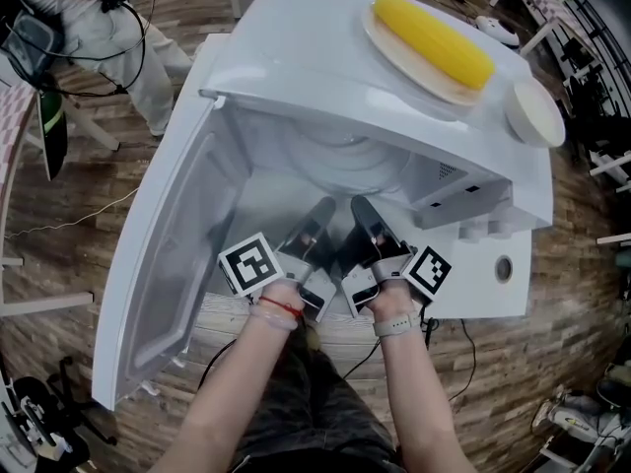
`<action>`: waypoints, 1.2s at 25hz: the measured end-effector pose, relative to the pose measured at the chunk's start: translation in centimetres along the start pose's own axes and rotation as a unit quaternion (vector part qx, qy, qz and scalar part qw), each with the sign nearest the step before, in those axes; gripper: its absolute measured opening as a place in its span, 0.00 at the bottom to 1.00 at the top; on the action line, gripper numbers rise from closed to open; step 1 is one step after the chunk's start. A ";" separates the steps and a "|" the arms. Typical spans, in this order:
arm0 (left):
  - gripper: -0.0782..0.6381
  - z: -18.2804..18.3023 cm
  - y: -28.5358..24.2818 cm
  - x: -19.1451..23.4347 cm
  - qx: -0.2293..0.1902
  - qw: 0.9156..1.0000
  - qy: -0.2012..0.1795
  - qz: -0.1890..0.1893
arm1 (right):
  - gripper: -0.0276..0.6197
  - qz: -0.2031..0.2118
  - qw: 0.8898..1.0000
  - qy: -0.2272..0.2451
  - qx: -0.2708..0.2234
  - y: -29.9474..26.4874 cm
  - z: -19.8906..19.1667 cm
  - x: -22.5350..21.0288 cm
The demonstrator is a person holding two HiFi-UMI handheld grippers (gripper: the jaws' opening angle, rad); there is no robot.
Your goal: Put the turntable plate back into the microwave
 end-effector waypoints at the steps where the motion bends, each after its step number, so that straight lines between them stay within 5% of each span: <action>1: 0.16 0.0 0.1 0.0 0.006 1.000 -0.018 0.009 | 0.13 0.000 1.000 0.010 0.003 0.1 0.0 0.1; 5: 0.14 -0.2 0.4 0.3 0.011 0.998 -0.055 0.018 | 0.13 0.007 0.999 0.043 0.013 0.2 -0.2 0.3; 11: 0.13 -1.1 0.9 0.1 0.014 0.999 -0.033 -0.004 | 0.13 0.025 0.996 0.083 0.012 0.7 -0.5 1.3; 14: 0.13 -1.1 1.0 -0.5 0.037 0.992 -0.124 0.013 | 0.13 0.032 0.994 0.101 0.016 0.9 -0.8 1.7; 18: 0.13 -2.0 1.2 -1.4 0.071 0.967 -0.242 0.043 | 0.11 0.027 0.987 0.152 0.039 1.4 -1.1 2.3; 22: 0.13 -2.6 1.9 -1.9 0.082 0.945 -0.309 0.064 | 0.09 0.023 0.967 0.248 0.059 2.0 -1.6 3.3; 30: 0.13 -3.7 3.0 -3.1 0.074 0.928 -0.356 0.076 | 0.08 0.007 0.911 0.403 0.089 3.3 -2.4 6.0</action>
Point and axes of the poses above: the fingertips, and each gripper's own axes: y backward along the fingers, x to its left, z out of its top, the point moved 7 cm from there along y, backward along the fingers, and after that the axes turned 15 degrees about y, right-handed, at the moved point
